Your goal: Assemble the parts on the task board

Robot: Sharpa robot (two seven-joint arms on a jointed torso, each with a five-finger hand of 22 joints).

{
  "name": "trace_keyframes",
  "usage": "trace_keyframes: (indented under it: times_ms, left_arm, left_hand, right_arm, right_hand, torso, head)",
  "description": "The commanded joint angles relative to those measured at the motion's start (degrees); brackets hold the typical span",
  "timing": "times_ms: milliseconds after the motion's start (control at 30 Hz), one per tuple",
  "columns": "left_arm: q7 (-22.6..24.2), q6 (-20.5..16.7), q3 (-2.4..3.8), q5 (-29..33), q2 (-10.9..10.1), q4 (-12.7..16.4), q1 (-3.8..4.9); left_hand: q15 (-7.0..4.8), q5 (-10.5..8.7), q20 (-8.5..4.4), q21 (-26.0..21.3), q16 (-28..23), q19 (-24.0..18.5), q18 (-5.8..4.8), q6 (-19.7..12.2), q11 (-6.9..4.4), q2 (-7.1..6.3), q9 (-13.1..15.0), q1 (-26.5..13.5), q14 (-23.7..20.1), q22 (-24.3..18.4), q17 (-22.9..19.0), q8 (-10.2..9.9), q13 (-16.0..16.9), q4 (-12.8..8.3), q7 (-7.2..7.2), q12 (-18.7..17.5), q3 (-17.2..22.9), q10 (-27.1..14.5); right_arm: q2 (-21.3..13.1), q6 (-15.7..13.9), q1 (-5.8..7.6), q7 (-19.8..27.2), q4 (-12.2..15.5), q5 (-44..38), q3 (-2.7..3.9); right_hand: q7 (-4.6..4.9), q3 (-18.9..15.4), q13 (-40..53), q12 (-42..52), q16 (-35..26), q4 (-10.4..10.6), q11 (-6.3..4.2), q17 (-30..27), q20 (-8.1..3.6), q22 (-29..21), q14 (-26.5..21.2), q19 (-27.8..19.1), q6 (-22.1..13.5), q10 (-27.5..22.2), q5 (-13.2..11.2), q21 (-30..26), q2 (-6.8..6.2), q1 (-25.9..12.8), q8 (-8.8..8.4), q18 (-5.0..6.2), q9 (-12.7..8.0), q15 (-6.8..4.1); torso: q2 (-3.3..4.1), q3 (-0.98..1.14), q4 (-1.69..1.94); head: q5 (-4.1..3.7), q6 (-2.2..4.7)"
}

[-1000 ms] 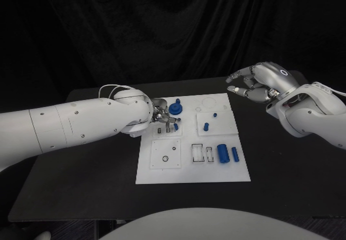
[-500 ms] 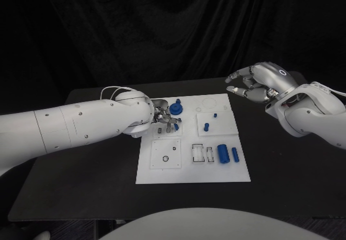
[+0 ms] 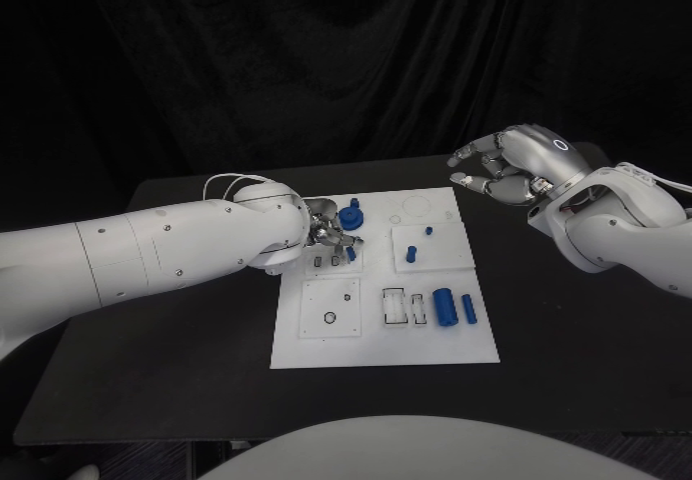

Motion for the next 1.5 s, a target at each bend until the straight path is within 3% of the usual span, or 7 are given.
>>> trace_keyframes:
  times_ms: [33,333,500,900,1200,1367,1500]
  left_arm:
    - [1.1,0.5,0.05,0.0,0.3,-0.3,-0.15]
    - [1.3,1.0,0.05,0.0,1.0,-0.9,-0.25]
    - [1.4,1.2,0.05,0.0,1.4,-1.4,-0.4]
    - [1.5,1.4,0.06,0.0,2.0,-2.3,-1.11]
    - [1.5,0.9,0.06,0.0,1.9,-2.3,-1.37]
    - [1.9,0.6,0.06,0.0,1.8,-2.1,-1.44]
    - [2.1,0.6,0.06,0.0,1.7,-1.8,-1.47]
  left_hand:
    - [-0.25,0.1,-0.13,-0.4,0.1,-0.3,-0.65,0.6,-0.26,0.05,-0.1,0.9,6.0,6.0,15.1,-0.5,14.9,-0.1,0.08,-0.3,0.5,5.9]
    - [-0.24,0.13,-0.11,-0.5,0.1,-0.3,-0.64,1.0,-0.26,0.03,-0.1,1.4,6.0,6.0,15.1,-1.1,14.9,-0.4,0.08,-0.3,0.9,5.9]
    - [-0.27,0.17,-0.12,-0.5,0.1,-0.3,-0.63,1.3,-0.3,-0.05,0.0,2.1,6.0,6.0,15.1,-1.9,14.9,-0.9,0.03,-0.3,1.6,5.9]
    - [-0.36,0.63,-0.2,-0.7,0.1,-0.4,-0.61,1.9,-0.41,-0.33,0.4,3.4,6.0,6.0,15.1,-3.3,14.9,-1.9,-0.11,-0.3,3.1,5.9]
    - [-0.42,1.83,-0.26,-0.8,0.1,-0.5,-0.58,2.1,-0.46,-0.34,0.7,4.0,6.0,5.9,15.1,-4.4,14.9,-2.3,-0.14,-0.3,4.5,5.9]
    - [-0.44,3.64,-0.29,-0.9,0.1,-0.5,-0.56,2.4,-0.48,-0.86,1.1,4.3,6.0,5.9,15.1,-5.3,14.9,-2.6,-0.17,-0.3,5.8,5.9]
    - [-0.45,4.23,-0.3,-1.0,0.1,-0.5,-0.56,2.5,-0.5,-1.11,1.3,4.4,6.0,5.9,15.1,-5.6,14.9,-2.6,-0.19,-0.3,6.4,5.9]
  right_arm:
    - [0.1,0.7,-0.13,-1.3,0.0,-0.1,0.04]
    - [0.2,1.0,-0.13,-1.6,0.0,-0.1,0.04]
    - [0.3,1.2,-0.13,-1.7,-0.1,-0.1,0.04]
    - [0.5,1.8,-0.13,-2.0,-0.1,-0.1,0.04]
    - [0.3,1.7,-0.13,-2.0,0.0,-0.1,0.04]
    - [0.3,1.7,-0.13,-2.1,0.1,-0.1,0.04]
    - [0.3,1.9,-0.13,-2.2,0.2,-0.1,0.04]
  right_hand:
    - [0.4,-0.1,15.1,0.2,0.2,0.3,0.49,15.1,0.31,12.7,6.1,2.7,0.1,6.0,0.2,-0.4,0.27,-0.3,-0.3,-0.04,0.0,0.41]
    - [0.44,-0.1,15.1,0.2,0.2,0.2,0.54,15.1,0.34,12.7,6.1,2.6,0.2,6.0,0.2,-0.5,0.3,-0.2,-0.3,-0.03,0.0,0.45]
    - [0.49,-0.1,15.1,0.2,0.2,0.1,0.62,15.1,0.41,12.7,6.1,2.6,0.3,6.0,0.3,-0.6,0.34,-0.1,-0.31,0.01,0.0,0.53]
    - [0.59,0.1,15.1,0.2,0.2,0.0,0.73,15.1,0.51,12.6,6.1,2.5,0.4,6.0,0.5,-0.8,0.46,0.1,-0.36,0.05,-0.1,0.63]
    - [0.77,0.3,15.1,0.2,0.2,0.0,0.94,15.1,0.74,12.6,6.1,2.4,0.5,6.0,1.4,-1.0,1.02,0.0,-0.59,0.1,-0.2,0.84]
    - [0.79,0.4,15.1,0.2,0.2,0.0,0.97,15.1,0.8,12.5,6.1,2.4,0.6,6.0,1.8,-1.1,1.11,0.0,-0.66,0.13,-0.2,0.89]
    - [0.85,0.7,15.1,0.2,0.1,-0.3,1.05,15.1,0.94,12.5,6.1,2.3,0.6,6.0,3.1,-1.3,1.34,0.2,-0.91,0.18,-0.3,0.96]
  torso:
    - [0.01,-0.02,0.03]
    - [-0.05,0.0,0.08]
    - [-0.06,-0.01,-0.1]
    - [-0.01,-0.03,0.02]
    - [-0.01,-0.04,0.02]
    - [-0.02,-0.05,-0.01]
    - [-0.02,-0.04,0.02]
  head:
    - [-0.15,-0.01]
    - [-0.43,-0.01]
    - [-0.24,-0.01]
    - [-0.54,-0.01]
    - [-0.66,-0.01]
    - [-0.64,-0.01]
    - [-0.49,-0.01]
